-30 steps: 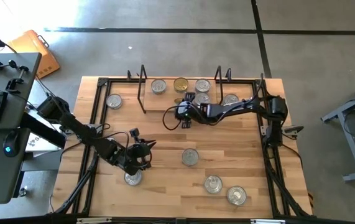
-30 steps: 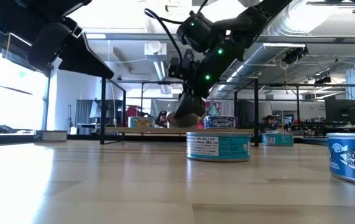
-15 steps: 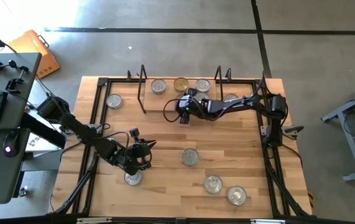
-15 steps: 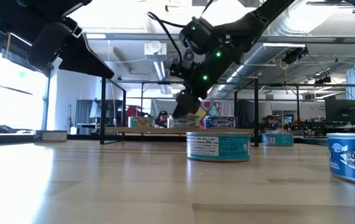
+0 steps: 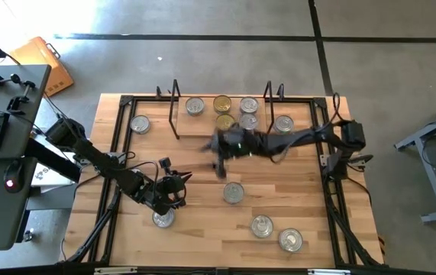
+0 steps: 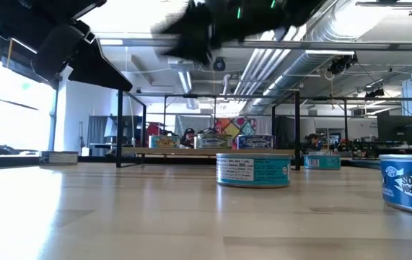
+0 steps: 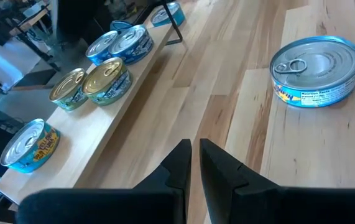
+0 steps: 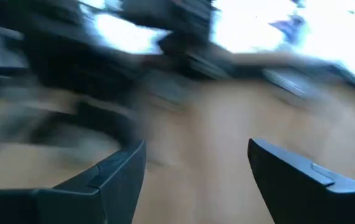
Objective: Stack canned seafood by type on shelf
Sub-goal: Put the yellow-blue tuna can on the shelf aligned with the other yellow-blue tuna can
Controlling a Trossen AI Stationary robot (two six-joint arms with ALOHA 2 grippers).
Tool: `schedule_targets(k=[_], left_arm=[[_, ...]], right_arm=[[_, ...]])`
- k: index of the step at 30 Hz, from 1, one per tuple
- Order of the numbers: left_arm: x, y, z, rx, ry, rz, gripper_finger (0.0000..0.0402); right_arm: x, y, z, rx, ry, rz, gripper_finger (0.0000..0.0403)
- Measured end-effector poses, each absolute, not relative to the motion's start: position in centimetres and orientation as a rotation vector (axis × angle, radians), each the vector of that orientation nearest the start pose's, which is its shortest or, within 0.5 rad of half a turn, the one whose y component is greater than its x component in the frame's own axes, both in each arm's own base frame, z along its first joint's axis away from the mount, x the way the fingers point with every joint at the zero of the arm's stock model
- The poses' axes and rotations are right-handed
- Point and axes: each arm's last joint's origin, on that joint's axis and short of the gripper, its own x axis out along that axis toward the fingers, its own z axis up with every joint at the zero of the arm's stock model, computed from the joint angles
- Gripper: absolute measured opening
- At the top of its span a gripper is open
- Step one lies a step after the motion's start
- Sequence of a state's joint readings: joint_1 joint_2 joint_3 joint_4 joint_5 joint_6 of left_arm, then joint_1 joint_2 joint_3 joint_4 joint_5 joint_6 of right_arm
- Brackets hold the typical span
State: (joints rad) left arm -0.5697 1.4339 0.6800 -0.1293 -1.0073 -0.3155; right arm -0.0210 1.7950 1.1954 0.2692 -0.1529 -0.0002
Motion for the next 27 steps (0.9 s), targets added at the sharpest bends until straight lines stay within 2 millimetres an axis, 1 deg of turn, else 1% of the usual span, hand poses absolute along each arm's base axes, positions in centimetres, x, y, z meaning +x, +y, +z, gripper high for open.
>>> schedule_targets(k=[2, 3, 6, 9, 12, 16, 19, 21, 24, 27], left_arm=[[22.9, -11.8, 17.7, 0.315, 0.544, 0.500, 0.0023], [22.9, -11.8, 17.7, 0.304, 0.541, 0.502, 0.0023], [22.9, -11.8, 17.6, 0.283, 0.537, 0.509, 0.0023], [23.0, -11.8, 17.3, 0.289, 0.546, 0.510, 0.0023], [23.2, -11.8, 16.7, 0.310, 0.562, 0.515, 0.0023], [23.8, -11.7, 16.0, 0.313, 0.571, 0.531, 0.0023], [24.4, -11.5, 15.2, 0.305, 0.571, 0.545, 0.0023], [24.9, -11.5, 14.7, 0.291, 0.565, 0.555, 0.0023], [25.8, -11.2, 13.8, 0.263, 0.549, 0.566, 0.0023], [26.9, -10.9, 13.1, 0.237, 0.556, 0.522, 0.0023]], right_arm=[[40.7, 2.2, 24.6, 0.010, 0.273, 0.205, 0.0273], [40.7, 3.2, 24.7, -0.013, 0.259, 0.211, 0.0273], [40.5, 5.4, 24.8, -0.091, 0.252, 0.136, 0.0272], [39.8, 6.9, 24.7, -0.137, 0.313, 0.073, 0.0272], [38.6, 7.8, 25.0, -0.141, 0.393, 0.040, 0.0272], [36.8, 9.3, 25.3, -0.112, 0.509, 0.072, 0.0272], [35.1, 10.6, 24.8, -0.135, 0.657, 0.133, 0.0272], [33.9, 11.2, 23.8, -0.141, 0.799, 0.143, 0.0272], [32.2, 11.4, 22.4, -0.106, 1.002, 0.090, 0.0272], [31.2, 11.2, 21.1, -0.071, 1.156, -0.021, 0.0272]])
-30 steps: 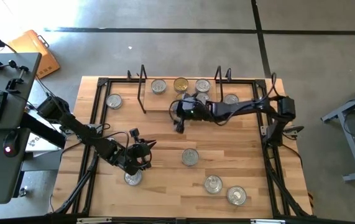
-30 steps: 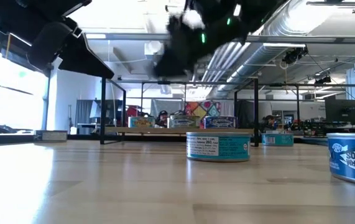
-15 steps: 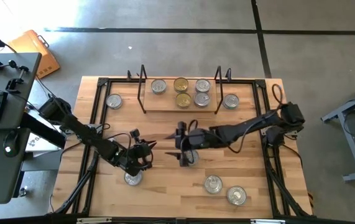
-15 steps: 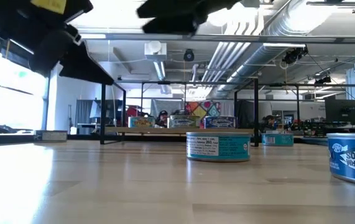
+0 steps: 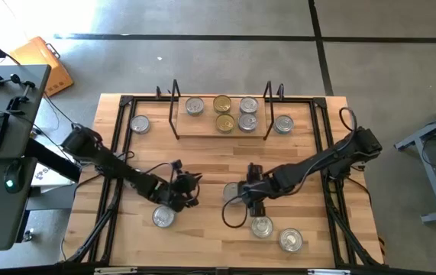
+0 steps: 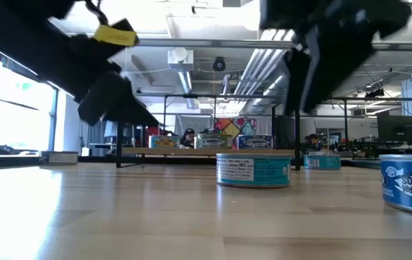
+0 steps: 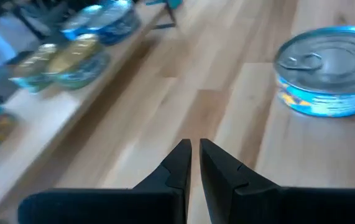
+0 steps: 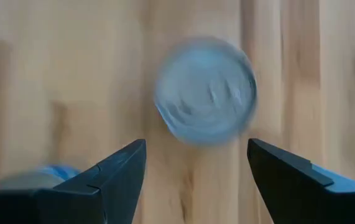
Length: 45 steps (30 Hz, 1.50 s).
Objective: Stack canned seafood by type on shelf
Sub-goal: Put the yellow-blue tuna can on the shelf aligned with the other yellow-blue tuna can
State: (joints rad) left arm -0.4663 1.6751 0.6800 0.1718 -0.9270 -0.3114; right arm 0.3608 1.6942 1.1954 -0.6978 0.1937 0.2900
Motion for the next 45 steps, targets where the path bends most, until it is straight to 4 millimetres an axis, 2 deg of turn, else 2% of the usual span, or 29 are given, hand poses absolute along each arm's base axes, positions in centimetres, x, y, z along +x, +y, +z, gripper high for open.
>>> schedule_targets(k=[5, 8, 11, 13, 16, 19, 22, 26, 29, 31, 34, 37, 41, 45], left_arm=[[27.8, -10.3, 12.5, 0.224, 0.625, 0.368, 0.0023], [27.9, -10.0, 12.6, 0.217, 0.641, 0.338, 0.0023], [27.8, -9.9, 13.1, 0.216, 0.642, 0.338, 0.0023], [27.4, -9.9, 13.5, 0.234, 0.655, 0.326, 0.0023], [26.2, -10.0, 14.5, 0.289, 0.705, 0.300, 0.0023], [24.8, -9.7, 16.1, 0.271, 0.731, 0.309, 0.0023], [23.6, -9.5, 17.6, 0.212, 0.728, 0.313, 0.0023], [22.3, -10.4, 18.5, 0.155, 0.770, 0.168, 0.0023], [22.0, -11.8, 18.3, 0.121, 0.820, -0.044, 0.0016], [22.4, -12.5, 18.0, 0.088, 0.825, -0.155, 0.0006], [23.7, -12.8, 17.0, 0.078, 0.804, -0.198, 0.0002], [25.4, -12.0, 15.5, 0.034, 0.811, -0.226, 0.0001], [27.2, -9.6, 13.7, -0.039, 0.857, -0.231, 0.0001], [27.8, -6.9, 13.6, -0.059, 0.876, -0.147, 0.0000]], right_arm=[[31.3, 10.4, 19.0, -0.047, 1.287, -0.108, 0.0270], [32.1, 9.7, 17.2, -0.049, 1.354, -0.063, 0.0257], [33.4, 9.1, 15.9, -0.041, 1.335, 0.037, 0.0232], [34.6, 8.6, 15.5, -0.038, 1.271, 0.140, 0.0211], [37.0, 7.3, 16.1, -0.044, 1.050, 0.236, 0.0175], [38.9, 5.8, 17.3, -0.067, 0.836, 0.229, 0.0141], [39.7, 4.5, 18.0, -0.064, 0.742, 0.200, 0.0117], [39.4, 3.7, 17.5, -0.076, 0.798, 0.170, 0.0095], [38.5, 3.4, 15.8, -0.101, 0.806, 0.176, 0.0086], [37.8, 3.3, 14.5, -0.106, 0.773, 0.177, 0.0083], [36.8, 3.2, 13.1, -0.060, 0.682, 0.159, 0.0083], [36.0, 3.2, 12.2, -0.003, 0.610, 0.139, 0.0083], [35.3, 3.1, 11.8, 0.031, 0.542, 0.130, 0.0083], [35.1, 3.1, 11.6, 0.029, 0.532, 0.130, 0.0083]])
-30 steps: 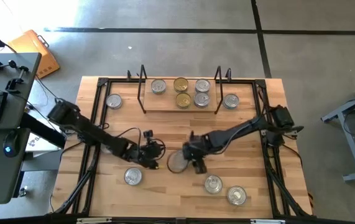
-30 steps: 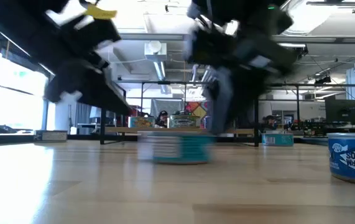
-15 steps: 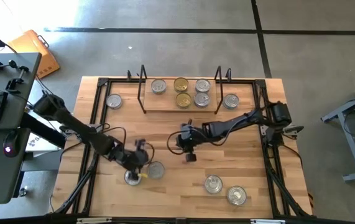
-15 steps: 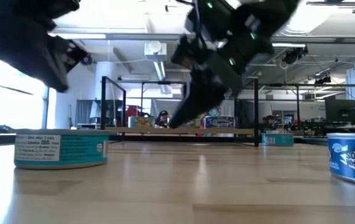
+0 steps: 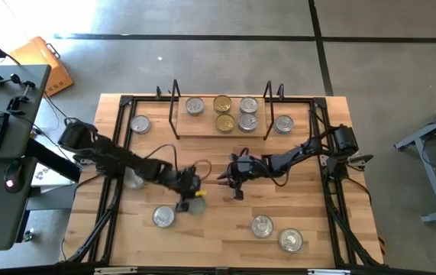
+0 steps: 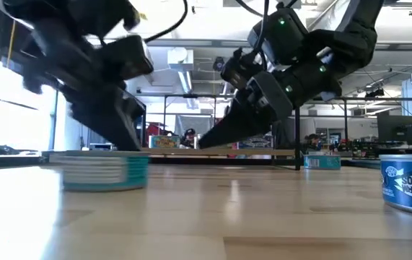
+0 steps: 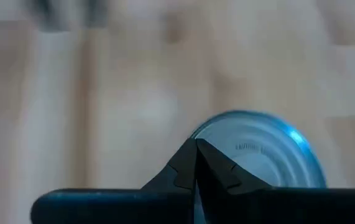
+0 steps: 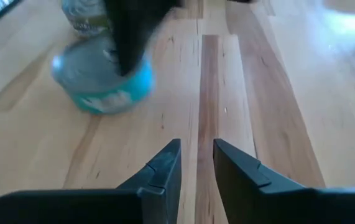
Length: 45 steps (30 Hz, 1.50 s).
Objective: Stack canned seafood by type on shelf
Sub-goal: Put the yellow-blue tuna can on the shelf aligned with the other yellow-blue tuna can
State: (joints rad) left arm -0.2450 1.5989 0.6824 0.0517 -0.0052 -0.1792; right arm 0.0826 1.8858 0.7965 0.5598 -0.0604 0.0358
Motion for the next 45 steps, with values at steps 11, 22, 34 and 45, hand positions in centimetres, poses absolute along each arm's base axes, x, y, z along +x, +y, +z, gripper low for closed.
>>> schedule_targets(k=[11, 22, 34, 45], left_arm=[[24.8, -3.6, 17.3, -0.069, 0.887, 0.309, 0.0000], [26.2, -4.9, 16.0, -0.152, 0.854, 0.213, 0.0000], [26.7, -4.7, 14.9, -0.246, 0.899, 0.177, 0.0000], [24.7, -7.4, 18.1, -0.017, 0.798, 0.091, 0.0000]], right_arm=[[34.8, 3.0, 11.3, 0.029, 0.552, 0.096, 0.0083], [35.0, 3.6, 11.1, 0.091, 0.560, 0.297, 0.0083], [38.3, 1.1, 9.4, 0.121, 0.592, 0.273, 0.0083], [38.1, -2.0, 9.2, 0.238, 0.630, -0.045, 0.0083]])
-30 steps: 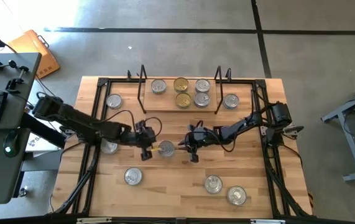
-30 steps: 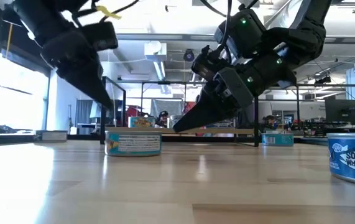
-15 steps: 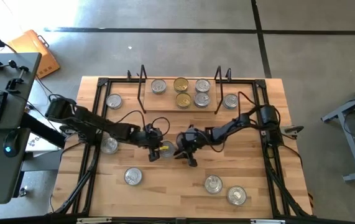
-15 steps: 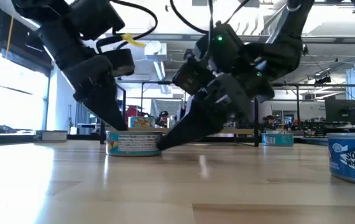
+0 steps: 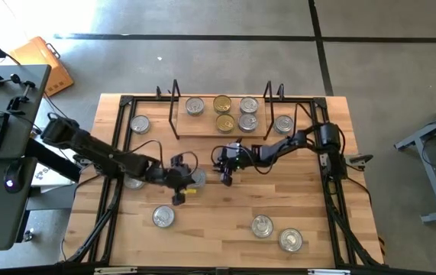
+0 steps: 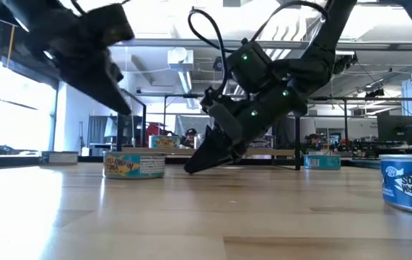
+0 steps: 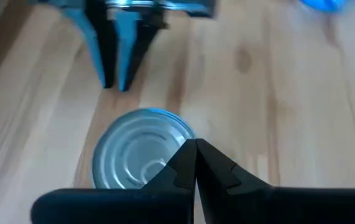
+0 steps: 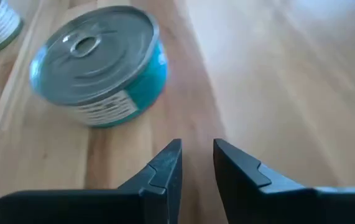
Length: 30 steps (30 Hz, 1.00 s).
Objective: Stack canned seafood by type on shelf
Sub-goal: Put the yellow-blue tuna can on the shelf aligned with the other yellow-blue tuna can
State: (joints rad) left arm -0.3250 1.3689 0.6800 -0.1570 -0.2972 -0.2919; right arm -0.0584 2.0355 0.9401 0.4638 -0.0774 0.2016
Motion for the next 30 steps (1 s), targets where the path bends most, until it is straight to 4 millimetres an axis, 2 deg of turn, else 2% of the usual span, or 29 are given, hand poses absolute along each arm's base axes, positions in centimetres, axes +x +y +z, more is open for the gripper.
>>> schedule_targets(k=[5, 9, 14, 17, 20, 24, 30], left_arm=[[23.9, -10.1, 17.3, 0.258, 0.839, -0.130, 0.0020], [24.4, -10.8, 16.0, 0.369, 0.832, -0.092, 0.0056], [25.1, -10.4, 13.8, 0.464, 0.905, -0.053, 0.0115], [25.6, -10.1, 12.8, 0.528, 0.922, 0.009, 0.0138], [25.8, -9.9, 11.9, 0.592, 0.930, 0.084, 0.0143], [26.0, -10.1, 11.4, 0.646, 0.914, 0.115, 0.0126], [25.8, -11.3, 12.7, 0.606, 0.808, 0.118, 0.0107]], right_arm=[[38.2, -0.6, 9.2, 0.203, 0.631, -0.004, 0.0083], [38.3, 0.4, 9.3, 0.167, 0.613, 0.034, 0.0083], [38.4, 0.8, 9.4, 0.146, 0.604, 0.050, 0.0083], [38.4, 0.8, 9.4, 0.146, 0.602, 0.051, 0.0083], [38.4, 0.8, 9.4, 0.146, 0.602, 0.050, 0.0083], [38.4, 0.8, 9.4, 0.146, 0.602, 0.050, 0.0083], [38.4, 0.8, 9.4, 0.146, 0.601, 0.050, 0.0083]])
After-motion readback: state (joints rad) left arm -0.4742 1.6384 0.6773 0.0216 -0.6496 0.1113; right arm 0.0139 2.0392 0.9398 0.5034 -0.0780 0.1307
